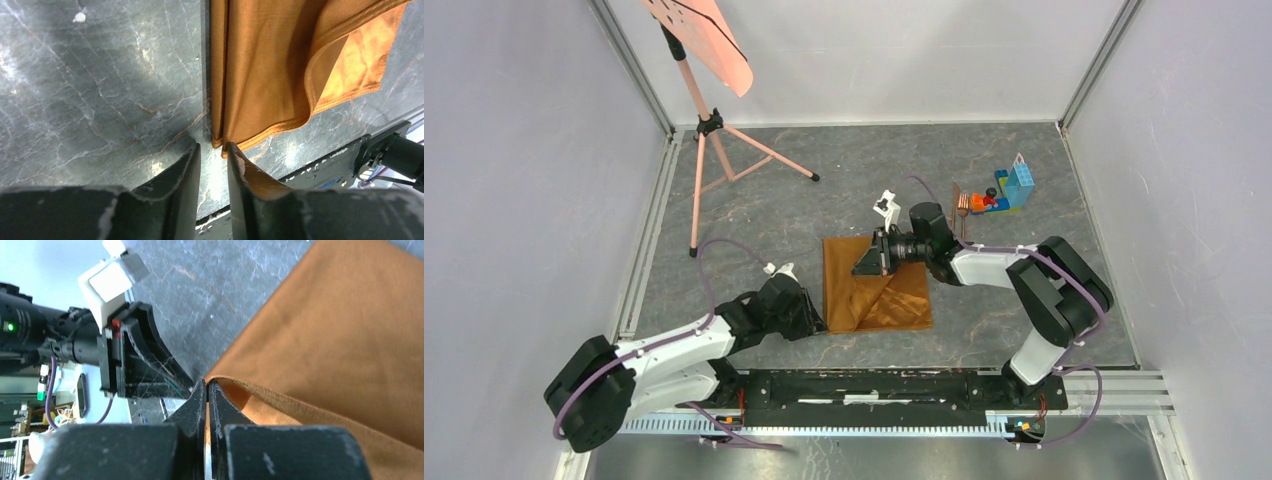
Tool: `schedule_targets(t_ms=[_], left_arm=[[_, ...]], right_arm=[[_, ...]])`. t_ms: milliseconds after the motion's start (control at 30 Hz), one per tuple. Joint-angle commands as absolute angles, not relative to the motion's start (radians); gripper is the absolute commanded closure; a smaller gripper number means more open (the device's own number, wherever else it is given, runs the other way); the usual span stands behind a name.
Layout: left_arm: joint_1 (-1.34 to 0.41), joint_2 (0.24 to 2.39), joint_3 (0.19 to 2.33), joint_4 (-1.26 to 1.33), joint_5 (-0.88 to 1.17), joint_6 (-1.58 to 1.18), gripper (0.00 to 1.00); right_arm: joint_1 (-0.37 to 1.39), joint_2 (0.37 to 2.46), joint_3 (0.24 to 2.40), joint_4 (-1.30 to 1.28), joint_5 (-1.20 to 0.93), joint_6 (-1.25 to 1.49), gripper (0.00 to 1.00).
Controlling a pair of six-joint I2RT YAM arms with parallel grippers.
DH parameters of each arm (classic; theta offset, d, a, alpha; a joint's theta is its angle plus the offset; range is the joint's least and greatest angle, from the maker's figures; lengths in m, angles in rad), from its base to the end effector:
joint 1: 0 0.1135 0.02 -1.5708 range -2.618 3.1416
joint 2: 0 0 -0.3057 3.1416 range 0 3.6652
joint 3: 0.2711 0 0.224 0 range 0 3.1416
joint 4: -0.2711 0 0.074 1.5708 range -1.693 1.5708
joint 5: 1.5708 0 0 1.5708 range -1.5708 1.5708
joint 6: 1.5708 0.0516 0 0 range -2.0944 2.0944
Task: Fold the napkin into a case and place the utensils inside
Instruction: Fold the top corner of the square-folded napkin at the center of the board.
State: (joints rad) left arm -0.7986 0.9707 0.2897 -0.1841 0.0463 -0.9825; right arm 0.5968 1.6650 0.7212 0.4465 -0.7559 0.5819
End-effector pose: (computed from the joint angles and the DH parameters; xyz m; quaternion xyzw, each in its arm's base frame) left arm 0.0919 -0.0978 0.1810 -0.0782 0.9349 -0.2822 0.2004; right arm 0.2464 0.2102 0.2251 -0.1946 0.7973 0.5278 0.2188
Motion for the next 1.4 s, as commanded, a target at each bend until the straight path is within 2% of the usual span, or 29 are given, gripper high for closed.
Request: schedule_targets(t_ms=[0,300,600,933,1067,1367], left_arm=[[-0.8,1.035,0.325,-0.185,0.011,-0.95,0.67],[-0.799,1.056,0.298,-0.196,0.002,-0.946,0.79],[-0.801,1.075,0.283,-0.178,0.014,-0.946,0.85],[-0.801,1.072,0.277,-0.197,0.008,-0.934,0.88],[-0.801,1.064,0.279,-0.227,0.003,-0.925,0.88],[-0.801,1.048,0.279,-0.239,-0.02,-0.92,0.89]], right_arm=[[0.613,1.726,0.797,0.576,-0.748,0.645,1.0],[0.628,1.868,0.915,0.65,-0.683,0.714,1.0],[0.629,1.972,1.026,0.619,-0.647,0.712,1.0],[0.629,2.02,1.068,0.585,-0.643,0.717,1.0],[0.628,2.043,1.088,0.565,-0.64,0.713,0.95],[0.63,2.086,1.127,0.544,-0.622,0.719,0.94]])
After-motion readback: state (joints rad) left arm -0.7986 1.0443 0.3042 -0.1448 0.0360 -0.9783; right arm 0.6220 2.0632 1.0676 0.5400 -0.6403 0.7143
